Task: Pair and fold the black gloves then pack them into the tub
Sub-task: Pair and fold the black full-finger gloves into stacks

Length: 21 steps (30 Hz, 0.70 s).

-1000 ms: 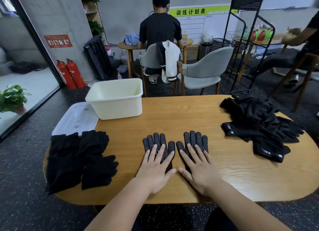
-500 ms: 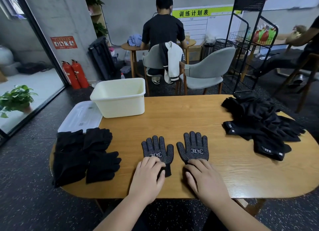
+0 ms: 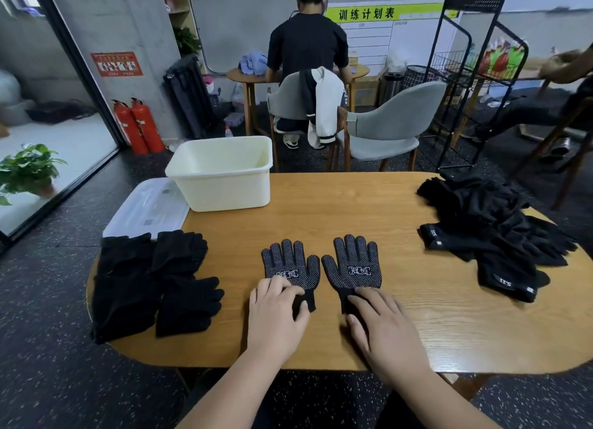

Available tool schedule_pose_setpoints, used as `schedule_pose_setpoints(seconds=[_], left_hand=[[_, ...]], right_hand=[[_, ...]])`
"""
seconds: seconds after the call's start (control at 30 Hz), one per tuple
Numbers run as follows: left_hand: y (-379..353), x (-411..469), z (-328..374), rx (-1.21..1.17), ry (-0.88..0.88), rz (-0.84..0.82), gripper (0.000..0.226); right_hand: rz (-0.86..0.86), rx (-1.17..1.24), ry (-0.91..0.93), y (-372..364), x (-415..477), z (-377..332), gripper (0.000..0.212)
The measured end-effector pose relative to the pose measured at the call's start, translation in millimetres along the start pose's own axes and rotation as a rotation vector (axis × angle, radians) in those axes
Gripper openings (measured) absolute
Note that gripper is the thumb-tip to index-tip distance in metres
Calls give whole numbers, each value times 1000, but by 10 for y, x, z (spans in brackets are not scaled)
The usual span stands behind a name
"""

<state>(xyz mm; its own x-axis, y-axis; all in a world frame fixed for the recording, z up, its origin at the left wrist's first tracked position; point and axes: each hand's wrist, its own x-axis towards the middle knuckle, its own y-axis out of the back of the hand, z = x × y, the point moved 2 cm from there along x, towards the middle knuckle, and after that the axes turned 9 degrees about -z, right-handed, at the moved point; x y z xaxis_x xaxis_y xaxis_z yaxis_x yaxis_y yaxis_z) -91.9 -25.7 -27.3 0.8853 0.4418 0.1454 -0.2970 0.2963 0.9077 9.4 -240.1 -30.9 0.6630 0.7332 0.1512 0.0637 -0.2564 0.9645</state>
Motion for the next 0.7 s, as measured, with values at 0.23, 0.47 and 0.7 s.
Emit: schedule_pose_setpoints(seconds=[0.23, 0.47, 0.7], left_hand=[[3, 8, -102, -162, 40, 67, 7], [46, 21, -111, -299, 71, 36, 4], [91, -16, -116, -396, 39, 18, 8]], right_hand=[[12, 34, -3, 1, -5, 6, 47], [90, 57, 2, -12, 105, -93, 33], [83, 129, -92, -74, 422, -564, 35]])
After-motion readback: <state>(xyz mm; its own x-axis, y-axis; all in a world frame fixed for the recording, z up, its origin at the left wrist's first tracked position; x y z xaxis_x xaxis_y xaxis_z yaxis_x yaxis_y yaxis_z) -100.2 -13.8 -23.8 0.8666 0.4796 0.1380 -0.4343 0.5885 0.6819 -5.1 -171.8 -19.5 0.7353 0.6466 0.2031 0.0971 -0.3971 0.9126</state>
